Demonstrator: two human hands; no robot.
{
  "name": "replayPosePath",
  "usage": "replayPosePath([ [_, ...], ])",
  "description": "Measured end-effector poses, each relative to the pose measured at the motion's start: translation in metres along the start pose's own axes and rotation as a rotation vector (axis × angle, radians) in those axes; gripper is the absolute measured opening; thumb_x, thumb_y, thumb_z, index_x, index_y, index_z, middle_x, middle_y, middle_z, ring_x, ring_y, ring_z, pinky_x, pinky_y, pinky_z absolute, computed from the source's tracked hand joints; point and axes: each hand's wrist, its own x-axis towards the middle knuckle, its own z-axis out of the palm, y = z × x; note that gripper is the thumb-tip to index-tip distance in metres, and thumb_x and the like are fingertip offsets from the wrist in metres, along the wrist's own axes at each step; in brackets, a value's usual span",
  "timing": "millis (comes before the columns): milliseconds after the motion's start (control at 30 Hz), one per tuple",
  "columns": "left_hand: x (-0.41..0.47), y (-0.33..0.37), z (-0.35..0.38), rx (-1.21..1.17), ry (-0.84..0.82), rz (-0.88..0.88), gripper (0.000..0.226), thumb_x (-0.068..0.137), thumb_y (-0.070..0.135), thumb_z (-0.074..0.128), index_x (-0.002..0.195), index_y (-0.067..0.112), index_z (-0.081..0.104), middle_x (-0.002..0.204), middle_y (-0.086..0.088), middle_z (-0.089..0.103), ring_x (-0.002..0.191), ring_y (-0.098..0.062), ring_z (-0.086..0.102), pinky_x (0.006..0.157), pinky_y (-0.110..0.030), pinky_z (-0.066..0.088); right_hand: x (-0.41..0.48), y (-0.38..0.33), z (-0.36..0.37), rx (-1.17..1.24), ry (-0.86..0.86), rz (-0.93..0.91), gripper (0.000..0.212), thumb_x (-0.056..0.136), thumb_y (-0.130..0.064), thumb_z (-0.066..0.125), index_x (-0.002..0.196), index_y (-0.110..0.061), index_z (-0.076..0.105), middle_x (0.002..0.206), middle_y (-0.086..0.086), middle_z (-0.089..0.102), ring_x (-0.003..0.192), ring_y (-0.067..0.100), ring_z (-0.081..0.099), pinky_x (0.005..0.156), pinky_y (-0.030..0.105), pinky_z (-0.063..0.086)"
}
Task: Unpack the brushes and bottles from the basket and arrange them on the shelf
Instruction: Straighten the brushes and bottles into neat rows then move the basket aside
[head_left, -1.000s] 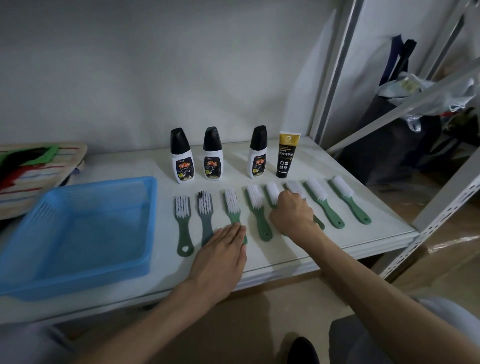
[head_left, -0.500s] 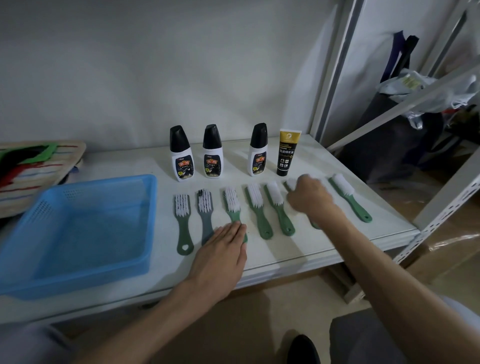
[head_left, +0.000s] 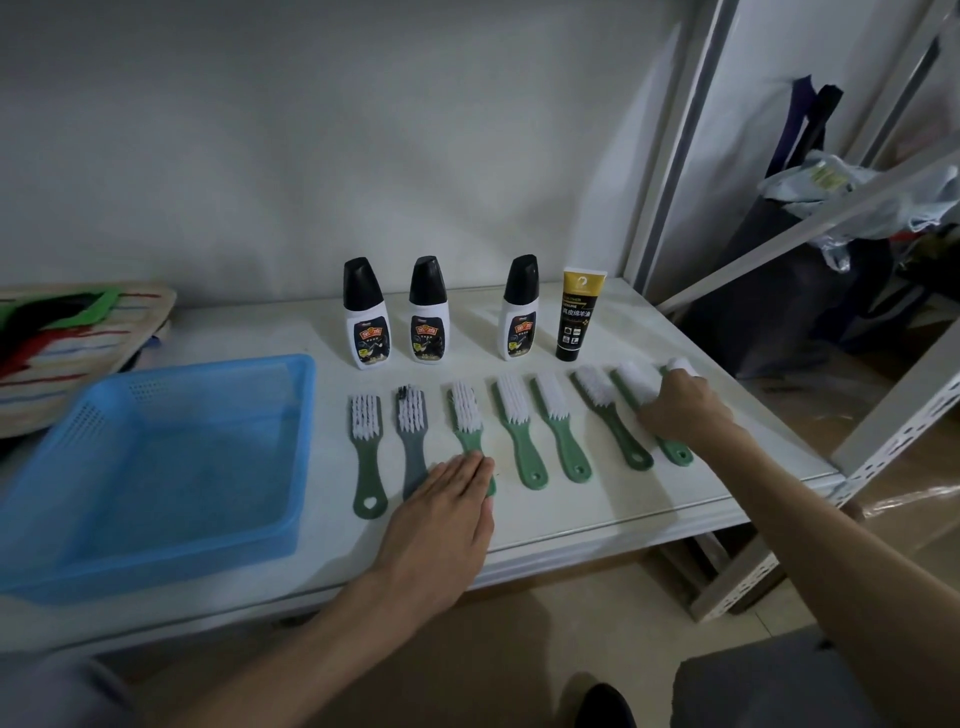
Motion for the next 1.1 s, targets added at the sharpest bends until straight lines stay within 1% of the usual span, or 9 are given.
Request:
replayPosePath([
  [233, 0.000, 0.001, -0.002, -0.012, -0.002, -0.001, 0.054, 0.104, 0.032, 0.013, 0.156, 0.016, 0.013, 0.163, 0.001, 0.011, 0.149, -0.006, 0.009, 0.106, -0.014, -0.015, 0.003, 0.000, 0.001, -0.054, 0.020, -0.017, 0.044, 0.086, -0.019, 0.061, 0.124, 0.000, 0.048, 0.120, 0.019, 0.053, 0.102, 0.037, 0.058, 0.076, 0.039, 0.047],
  [333, 0.000, 0.002, -0.001, -0.006, -0.020, 0.006, 0.080, 0.084, 0.042, -0.011, 0.155, 0.016, 0.014, 0.163, 0.001, 0.013, 0.149, -0.007, 0.010, 0.106, -0.018, -0.019, 0.003, 0.002, -0.001, -0.059, 0.004, -0.007, 0.046, 0.085, -0.017, 0.061, 0.126, -0.002, 0.047, 0.115, 0.020, 0.056, 0.101, 0.036, 0.058, 0.074, 0.038, 0.046],
  [400, 0.001, 0.001, 0.000, -0.006, -0.027, 0.002, 0.086, 0.078, 0.042, -0.013, 0.155, 0.015, 0.016, 0.163, 0.000, 0.014, 0.149, -0.007, 0.011, 0.107, -0.019, -0.019, 0.002, 0.002, -0.002, -0.077, -0.005, -0.014, 0.047, 0.086, -0.016, 0.061, 0.128, -0.003, 0.045, 0.107, 0.018, 0.056, 0.095, 0.035, 0.057, 0.071, 0.037, 0.045],
  [600, 0.001, 0.000, 0.005, -0.016, 0.022, -0.010, 0.076, 0.086, 0.039, -0.003, 0.153, 0.013, 0.023, 0.160, -0.001, 0.021, 0.147, -0.010, 0.020, 0.111, -0.025, -0.012, 0.002, 0.001, -0.003, -0.074, 0.001, -0.023, 0.048, 0.085, -0.016, 0.064, 0.127, -0.004, 0.045, 0.095, 0.012, 0.052, 0.085, 0.030, 0.057, 0.069, 0.039, 0.049],
  [767, 0.001, 0.004, -0.005, -0.076, 0.107, 0.010, 0.055, 0.099, 0.027, 0.019, 0.151, 0.013, 0.032, 0.157, -0.002, 0.032, 0.145, -0.011, 0.028, 0.113, -0.024, -0.006, 0.003, -0.008, -0.012, -0.093, 0.069, -0.049, 0.023, 0.085, -0.015, 0.063, 0.102, -0.001, 0.056, 0.093, 0.014, 0.058, 0.084, 0.032, 0.060, 0.073, 0.040, 0.055],
  [833, 0.008, 0.006, -0.028, -0.182, 0.261, 0.039, 0.046, 0.099, 0.021, 0.039, 0.145, 0.017, 0.045, 0.148, 0.001, 0.048, 0.137, -0.009, 0.041, 0.111, -0.013, 0.009, 0.005, -0.020, -0.016, -0.022, 0.140, -0.083, 0.016, 0.083, -0.013, 0.063, 0.093, 0.000, 0.060, 0.088, 0.015, 0.063, 0.079, 0.033, 0.064, 0.072, 0.044, 0.058],
  [933, 0.033, -0.010, -0.080, -0.295, 0.526, -0.055, 0.034, 0.093, 0.020, 0.056, 0.126, 0.022, 0.064, 0.125, 0.006, 0.067, 0.112, -0.011, 0.060, 0.098, -0.017, 0.038, -0.002, -0.051, -0.013, 0.128, 0.180, -0.280, 0.011, 0.086, -0.009, 0.058, 0.084, -0.005, 0.068, 0.085, 0.011, 0.070, 0.076, 0.029, 0.065, 0.072, 0.044, 0.058],
  [1033, 0.071, -0.062, -0.117, -0.433, 0.660, -0.188, 0.026, 0.088, 0.009, 0.061, 0.113, 0.013, 0.068, 0.110, 0.000, 0.071, 0.092, -0.013, 0.066, 0.088, -0.026, 0.052, -0.019, -0.096, 0.002, 0.423, 0.012, -0.456, 0.010, 0.090, -0.010, 0.059, 0.090, -0.006, 0.068, 0.082, 0.010, 0.071, 0.067, 0.025, 0.067, 0.063, 0.034, 0.059],
  [1100, 0.094, -0.101, -0.128, -0.540, 0.696, -0.307, 0.025, 0.085, 0.001, 0.063, 0.109, 0.006, 0.067, 0.104, -0.008, 0.071, 0.081, -0.014, 0.063, 0.079, -0.022, 0.053, -0.022, -0.125, 0.015, 0.553, -0.101, -0.481, 0.015, 0.092, -0.008, 0.060, 0.102, 0.000, 0.066, 0.084, 0.011, 0.069, 0.063, 0.020, 0.065, 0.055, 0.025, 0.056],
])
